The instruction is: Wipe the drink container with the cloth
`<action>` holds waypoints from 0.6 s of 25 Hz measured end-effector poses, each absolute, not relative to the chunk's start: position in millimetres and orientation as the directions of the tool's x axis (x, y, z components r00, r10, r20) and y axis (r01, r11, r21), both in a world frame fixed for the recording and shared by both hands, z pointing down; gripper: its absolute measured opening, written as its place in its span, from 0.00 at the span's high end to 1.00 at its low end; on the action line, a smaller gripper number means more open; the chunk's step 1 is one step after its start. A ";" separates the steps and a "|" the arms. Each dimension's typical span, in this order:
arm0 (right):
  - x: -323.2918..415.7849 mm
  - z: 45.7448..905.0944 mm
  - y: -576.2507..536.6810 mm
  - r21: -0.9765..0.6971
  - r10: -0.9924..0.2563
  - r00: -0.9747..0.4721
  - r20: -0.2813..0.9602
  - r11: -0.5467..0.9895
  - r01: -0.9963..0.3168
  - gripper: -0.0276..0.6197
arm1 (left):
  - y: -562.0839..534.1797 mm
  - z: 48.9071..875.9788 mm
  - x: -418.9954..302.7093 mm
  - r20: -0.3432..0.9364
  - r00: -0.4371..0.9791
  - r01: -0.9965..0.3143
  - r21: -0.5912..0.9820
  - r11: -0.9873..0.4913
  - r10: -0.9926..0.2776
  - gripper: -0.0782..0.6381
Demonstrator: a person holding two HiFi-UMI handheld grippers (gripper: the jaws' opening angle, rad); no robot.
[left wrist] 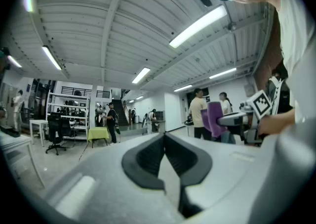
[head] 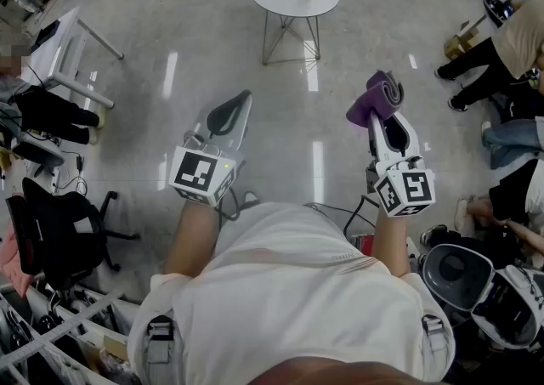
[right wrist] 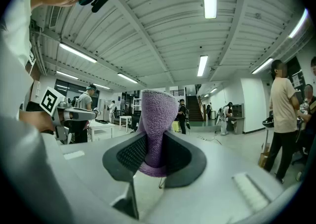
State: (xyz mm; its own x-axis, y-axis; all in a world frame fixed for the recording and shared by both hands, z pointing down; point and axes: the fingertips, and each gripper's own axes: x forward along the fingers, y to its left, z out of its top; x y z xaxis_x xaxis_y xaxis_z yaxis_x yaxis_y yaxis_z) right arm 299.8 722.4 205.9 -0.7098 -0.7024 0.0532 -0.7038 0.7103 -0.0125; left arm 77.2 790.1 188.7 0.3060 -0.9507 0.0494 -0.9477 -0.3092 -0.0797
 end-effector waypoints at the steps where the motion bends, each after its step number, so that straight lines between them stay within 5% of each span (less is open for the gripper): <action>1: 299.2 206.3 724.2 -0.011 -0.702 -0.710 0.054 0.711 -0.703 0.81 | 791.9 189.1 77.2 0.049 0.307 -0.947 -0.079 -0.310 -0.950 0.89; 15: 280.8 206.2 729.6 -0.023 -0.696 -0.715 0.068 0.715 -0.699 0.81 | 797.9 189.5 60.9 0.049 0.317 -0.945 -0.067 -0.320 -0.947 0.89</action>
State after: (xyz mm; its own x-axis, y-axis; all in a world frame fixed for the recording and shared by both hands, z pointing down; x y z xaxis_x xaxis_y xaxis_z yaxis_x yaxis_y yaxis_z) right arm 280.8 729.6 206.2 -0.7146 -0.6962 0.0684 -0.6988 0.7149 -0.0234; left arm 60.9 797.9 189.5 0.3169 -0.9472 0.0489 -0.9451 -0.3197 -0.0670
